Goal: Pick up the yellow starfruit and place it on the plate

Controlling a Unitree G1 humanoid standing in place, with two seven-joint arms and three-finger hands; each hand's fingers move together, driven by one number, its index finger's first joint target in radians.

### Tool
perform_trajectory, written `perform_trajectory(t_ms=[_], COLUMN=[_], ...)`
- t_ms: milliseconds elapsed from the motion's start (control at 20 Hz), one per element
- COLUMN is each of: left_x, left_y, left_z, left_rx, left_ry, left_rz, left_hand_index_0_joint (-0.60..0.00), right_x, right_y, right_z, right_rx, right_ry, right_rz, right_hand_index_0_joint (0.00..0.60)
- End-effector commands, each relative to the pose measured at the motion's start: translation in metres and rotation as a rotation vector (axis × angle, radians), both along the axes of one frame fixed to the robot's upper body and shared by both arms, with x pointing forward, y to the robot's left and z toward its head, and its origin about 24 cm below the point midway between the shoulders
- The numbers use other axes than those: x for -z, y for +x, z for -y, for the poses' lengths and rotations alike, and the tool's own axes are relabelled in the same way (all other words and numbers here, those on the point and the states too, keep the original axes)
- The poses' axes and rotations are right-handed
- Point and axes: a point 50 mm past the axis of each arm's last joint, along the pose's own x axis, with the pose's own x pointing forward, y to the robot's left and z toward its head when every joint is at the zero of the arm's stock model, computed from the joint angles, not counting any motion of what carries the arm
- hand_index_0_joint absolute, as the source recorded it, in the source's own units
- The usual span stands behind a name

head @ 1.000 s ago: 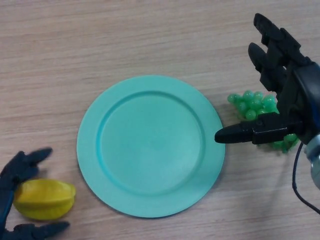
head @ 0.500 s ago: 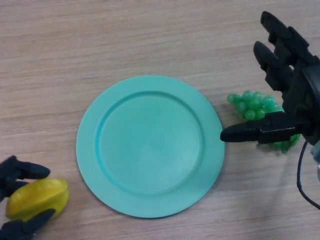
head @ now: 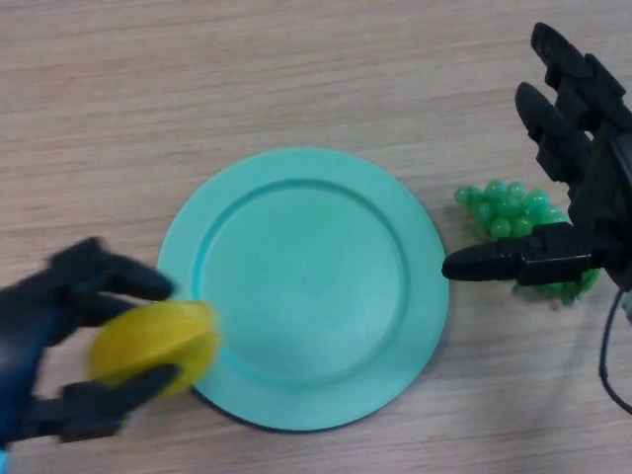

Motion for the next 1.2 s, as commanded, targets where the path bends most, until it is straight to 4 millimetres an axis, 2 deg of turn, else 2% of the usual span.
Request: perform_trajectory(t_ms=[50, 250, 400, 450, 500, 650, 750, 800, 850, 900, 950, 1050, 1200], left_x=[-0.021, -0.008, 0.005, 0.007, 0.004, 0.003, 0.004, 0.004, 0.006, 0.012, 0.014, 0.014, -0.005], left_y=[0.0, 0.014, 0.021, 0.026, 0.031, 0.04, 0.042, 0.043, 0.046, 0.051, 0.053, 0.055, 0.055], left_z=[0.013, 0.034, 0.053, 0.057, 0.061, 0.062, 0.061, 0.06, 0.058, 0.056, 0.056, 0.055, 0.051], left_rx=[0.055, 0.145, 0.248, 0.259, 0.254, 0.223, 0.208, 0.193, 0.175, 0.152, 0.152, 0.159, 0.165], left_ry=[0.071, 0.173, 0.476, 0.52, 0.516, 0.551, 0.541, 0.521, 0.524, 0.562, 0.584, 0.573, 0.352], left_rz=[0.138, 0.147, 0.28, 0.341, 0.418, 0.499, 0.504, 0.5, 0.498, 0.474, 0.463, 0.447, 0.422], left_hand_index_0_joint=[-0.6, -0.6, -0.6, -0.6, -0.6, -0.6, -0.403, -0.252, -0.152, -0.02, 0.0, 0.0, 0.0], right_x=[-0.036, -0.039, -0.042, -0.044, -0.046, -0.047, -0.047, -0.047, -0.046, -0.047, -0.047, -0.05, -0.051], right_y=[-0.012, -0.019, -0.021, -0.021, -0.022, -0.024, -0.024, -0.025, -0.025, -0.026, -0.027, -0.027, -0.025], right_z=[0.014, 0.018, 0.021, 0.022, 0.023, 0.024, 0.025, 0.025, 0.025, 0.025, 0.026, 0.026, 0.023], right_rx=[0.043, 0.053, 0.062, 0.065, 0.068, 0.073, 0.076, 0.079, 0.081, 0.089, 0.092, 0.094, 0.096], right_ry=[0.03, 0.032, 0.037, 0.029, 0.026, 0.022, 0.013, 0.002, -0.008, -0.033, -0.044, -0.037, -0.035], right_rz=[0.221, 0.245, 0.267, 0.272, 0.281, 0.283, 0.284, 0.286, 0.287, 0.294, 0.3, 0.323, 0.354], right_hand_index_0_joint=[0.0, 0.0, 0.0, 0.0, 0.0, 0.0, 0.0, 0.0, 0.0, 0.0, 0.0, 0.0, 0.0])
